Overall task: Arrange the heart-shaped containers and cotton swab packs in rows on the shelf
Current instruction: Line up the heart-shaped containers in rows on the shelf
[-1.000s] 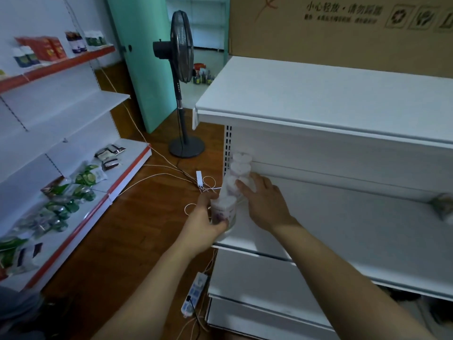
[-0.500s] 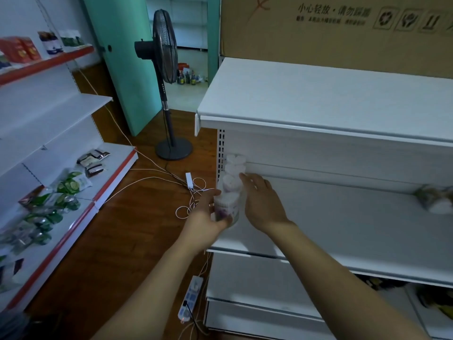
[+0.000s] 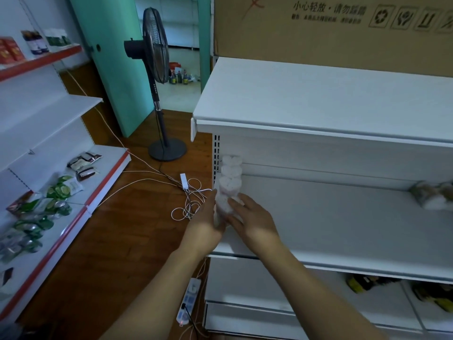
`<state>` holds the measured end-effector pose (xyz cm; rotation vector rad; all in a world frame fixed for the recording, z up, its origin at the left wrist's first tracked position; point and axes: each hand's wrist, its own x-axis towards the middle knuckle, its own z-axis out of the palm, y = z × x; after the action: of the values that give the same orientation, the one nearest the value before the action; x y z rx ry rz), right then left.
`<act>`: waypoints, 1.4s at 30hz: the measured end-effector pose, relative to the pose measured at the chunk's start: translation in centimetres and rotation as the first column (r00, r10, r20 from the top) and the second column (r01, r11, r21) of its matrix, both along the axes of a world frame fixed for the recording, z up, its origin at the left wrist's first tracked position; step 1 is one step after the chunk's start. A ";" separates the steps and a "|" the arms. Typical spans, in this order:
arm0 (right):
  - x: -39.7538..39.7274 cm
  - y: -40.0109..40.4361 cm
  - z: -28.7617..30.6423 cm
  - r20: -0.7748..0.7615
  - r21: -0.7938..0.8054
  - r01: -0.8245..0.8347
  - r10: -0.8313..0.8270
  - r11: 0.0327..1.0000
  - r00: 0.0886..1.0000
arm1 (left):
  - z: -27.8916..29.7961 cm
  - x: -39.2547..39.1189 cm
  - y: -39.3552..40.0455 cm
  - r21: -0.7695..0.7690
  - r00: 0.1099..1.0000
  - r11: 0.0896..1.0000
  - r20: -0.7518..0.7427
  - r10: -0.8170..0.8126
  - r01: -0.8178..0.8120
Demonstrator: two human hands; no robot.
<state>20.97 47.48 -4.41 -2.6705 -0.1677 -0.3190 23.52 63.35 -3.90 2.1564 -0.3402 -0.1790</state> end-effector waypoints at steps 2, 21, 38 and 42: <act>0.4 0.4 -0.1 0.016 -0.067 0.025 -0.024 0.997 1.000 | 0.0 0.2 0.0 0.054 0.999 0.998 0.032 0.004 -0.006; 0.3 -0.6 1.5 -0.036 -0.367 0.099 -0.121 0.925 0.992 | 2.2 0.5 -1.0 0.292 0.988 0.954 0.154 0.021 -0.066; -12.3 -25.1 4.1 0.260 -0.387 0.435 -0.356 0.813 0.897 | 5.5 -7.1 -24.5 0.444 0.853 0.896 0.457 -0.251 0.026; -16.9 -34.6 4.5 0.238 -0.430 0.472 -0.408 0.770 0.882 | 5.5 -10.9 -33.7 0.460 0.839 0.884 0.444 -0.315 0.089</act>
<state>4.08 12.87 0.14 -3.1632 0.4142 -0.6819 12.66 29.63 1.61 2.5802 -0.9200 0.2321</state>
